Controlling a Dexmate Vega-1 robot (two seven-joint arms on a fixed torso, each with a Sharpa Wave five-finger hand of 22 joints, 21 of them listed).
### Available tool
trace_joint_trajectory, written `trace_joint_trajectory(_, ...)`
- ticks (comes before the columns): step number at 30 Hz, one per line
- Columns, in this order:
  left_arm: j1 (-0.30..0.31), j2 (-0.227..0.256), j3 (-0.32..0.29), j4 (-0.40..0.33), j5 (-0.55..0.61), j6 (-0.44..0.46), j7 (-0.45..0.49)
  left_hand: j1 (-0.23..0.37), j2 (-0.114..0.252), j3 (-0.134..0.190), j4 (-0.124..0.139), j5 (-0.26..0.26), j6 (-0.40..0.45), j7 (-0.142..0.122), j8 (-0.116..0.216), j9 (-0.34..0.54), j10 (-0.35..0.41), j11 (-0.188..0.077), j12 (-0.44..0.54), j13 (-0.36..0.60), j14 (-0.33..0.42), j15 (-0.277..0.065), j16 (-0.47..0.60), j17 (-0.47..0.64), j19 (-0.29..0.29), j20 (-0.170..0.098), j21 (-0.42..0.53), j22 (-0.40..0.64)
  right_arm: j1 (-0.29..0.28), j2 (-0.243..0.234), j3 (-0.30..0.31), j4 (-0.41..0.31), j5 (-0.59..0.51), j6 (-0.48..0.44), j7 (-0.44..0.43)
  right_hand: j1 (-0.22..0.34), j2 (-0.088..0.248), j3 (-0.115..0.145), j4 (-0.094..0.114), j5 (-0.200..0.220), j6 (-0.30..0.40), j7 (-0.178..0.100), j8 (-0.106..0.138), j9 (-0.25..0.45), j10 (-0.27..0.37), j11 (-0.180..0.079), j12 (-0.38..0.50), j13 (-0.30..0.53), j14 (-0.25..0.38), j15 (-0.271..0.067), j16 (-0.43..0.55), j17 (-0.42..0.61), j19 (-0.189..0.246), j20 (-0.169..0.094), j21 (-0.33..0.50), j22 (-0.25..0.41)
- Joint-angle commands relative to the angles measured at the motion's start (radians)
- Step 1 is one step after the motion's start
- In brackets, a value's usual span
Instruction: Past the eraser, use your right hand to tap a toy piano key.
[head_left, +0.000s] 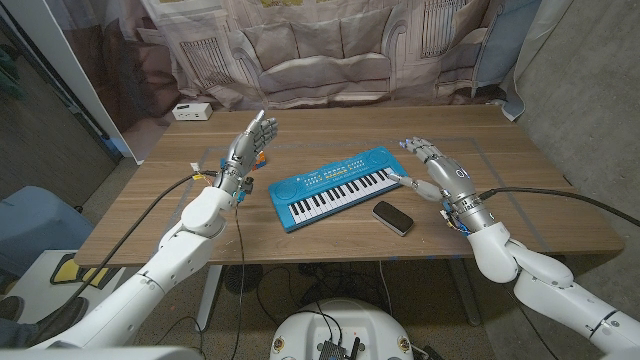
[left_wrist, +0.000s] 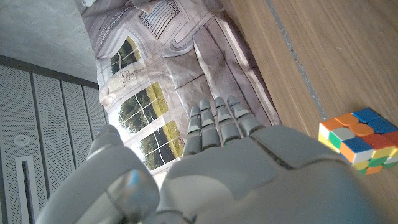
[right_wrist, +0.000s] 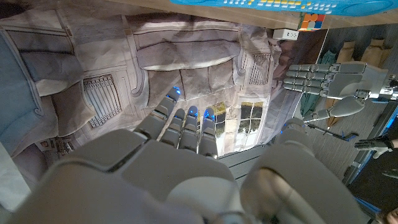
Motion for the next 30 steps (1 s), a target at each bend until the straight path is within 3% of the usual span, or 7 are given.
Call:
trace_joint_trajectory(1, -0.015, -0.006, 0.009, 0.008, -0.005, 0.006, -0.011, 0.0, 0.01, 0.001, -0.004, -0.004, 0.007, -0.003, -0.002, 0.002, 0.01, -0.003, -0.002, 0.005, 0.008, -0.001, -0.003, 0.004, 0.006, 0.003, -0.002, 0.004, -0.009, -0.035, -0.032, -0.05, -0.075, -0.148, -0.022, -0.02, -0.008, -0.01, 0.009, 0.011, 0.038, -0.054, 0.012, -0.001, 0.009, -0.045, -0.001, 0.0, -0.021, 0.006, -0.01, 0.004, -0.018, -0.031, -0.004, 0.004)
trace_joint_trajectory(4, -0.018, -0.008, 0.011, 0.009, -0.003, 0.005, -0.012, -0.001, 0.01, 0.001, -0.005, -0.004, 0.01, -0.005, -0.002, 0.002, 0.013, 0.004, -0.002, 0.005, 0.012, -0.003, -0.002, 0.004, 0.007, 0.002, -0.002, 0.004, -0.011, -0.046, -0.038, -0.062, -0.079, -0.175, -0.016, -0.028, -0.008, -0.013, 0.012, 0.011, 0.04, -0.071, 0.009, -0.001, 0.001, -0.061, -0.007, -0.001, -0.031, 0.018, -0.011, 0.005, -0.022, -0.013, -0.003, 0.005)
trace_joint_trajectory(20, -0.007, -0.006, 0.01, 0.0, 0.0, 0.009, 0.0, -0.001, 0.011, 0.0, -0.006, -0.004, 0.015, -0.004, -0.002, 0.002, 0.017, -0.004, -0.003, 0.005, 0.01, -0.003, -0.004, 0.004, 0.007, 0.0, -0.003, 0.004, 0.001, -0.099, -0.059, -0.115, -0.054, -0.264, 0.066, -0.037, -0.004, -0.015, 0.014, 0.009, 0.113, -0.103, 0.02, -0.002, -0.061, -0.042, -0.027, 0.0, -0.097, 0.032, -0.022, 0.003, -0.103, 0.046, -0.016, 0.007)
trace_joint_trajectory(22, -0.006, -0.006, 0.01, -0.002, 0.0, 0.01, 0.001, -0.001, 0.011, 0.0, -0.006, -0.004, 0.016, -0.006, -0.002, 0.002, 0.018, -0.005, -0.003, 0.005, 0.011, -0.002, -0.004, 0.004, 0.006, 0.0, -0.003, 0.004, 0.003, -0.106, -0.06, -0.124, -0.049, -0.275, 0.084, -0.039, -0.004, -0.016, 0.014, 0.008, 0.118, -0.105, 0.016, -0.002, -0.087, -0.036, -0.033, 0.0, -0.121, 0.042, -0.026, 0.002, -0.126, 0.051, -0.017, 0.007)
trace_joint_trajectory(25, -0.004, -0.005, 0.009, -0.004, 0.0, 0.012, 0.004, -0.001, 0.011, 0.0, -0.007, -0.004, 0.017, -0.008, -0.002, 0.002, 0.018, -0.001, -0.003, 0.005, 0.011, -0.002, -0.004, 0.004, 0.006, 0.001, -0.003, 0.004, 0.008, -0.113, -0.062, -0.135, -0.042, -0.29, 0.106, -0.043, 0.0, -0.016, 0.015, 0.006, 0.136, -0.104, 0.014, -0.003, -0.116, -0.068, -0.035, 0.0, -0.163, 0.046, -0.03, 0.002, -0.165, 0.051, -0.018, 0.008)
trace_joint_trajectory(26, -0.004, -0.005, 0.009, -0.003, 0.0, 0.012, 0.004, -0.001, 0.012, 0.0, -0.007, -0.004, 0.018, -0.008, -0.002, 0.002, 0.018, 0.0, -0.004, 0.005, 0.011, -0.002, -0.005, 0.004, 0.006, 0.001, -0.003, 0.004, 0.01, -0.117, -0.062, -0.141, -0.037, -0.297, 0.12, -0.045, 0.003, -0.015, 0.016, 0.006, 0.144, -0.104, 0.014, -0.003, -0.13, -0.065, -0.038, 0.0, -0.178, 0.043, -0.031, 0.002, -0.178, 0.047, -0.018, 0.008)
trace_joint_trajectory(30, -0.003, -0.009, 0.01, 0.002, -0.001, 0.008, 0.003, -0.001, 0.012, 0.0, -0.007, -0.004, 0.018, -0.008, -0.003, 0.002, 0.019, -0.003, -0.004, 0.005, 0.009, -0.001, -0.005, 0.004, 0.005, 0.001, -0.003, 0.004, 0.016, -0.132, -0.064, -0.16, -0.02, -0.317, 0.17, -0.053, 0.01, -0.016, 0.017, 0.002, 0.171, -0.104, 0.005, -0.004, -0.223, -0.056, -0.041, -0.001, -0.281, 0.039, -0.033, 0.003, -0.289, 0.048, -0.021, 0.008)
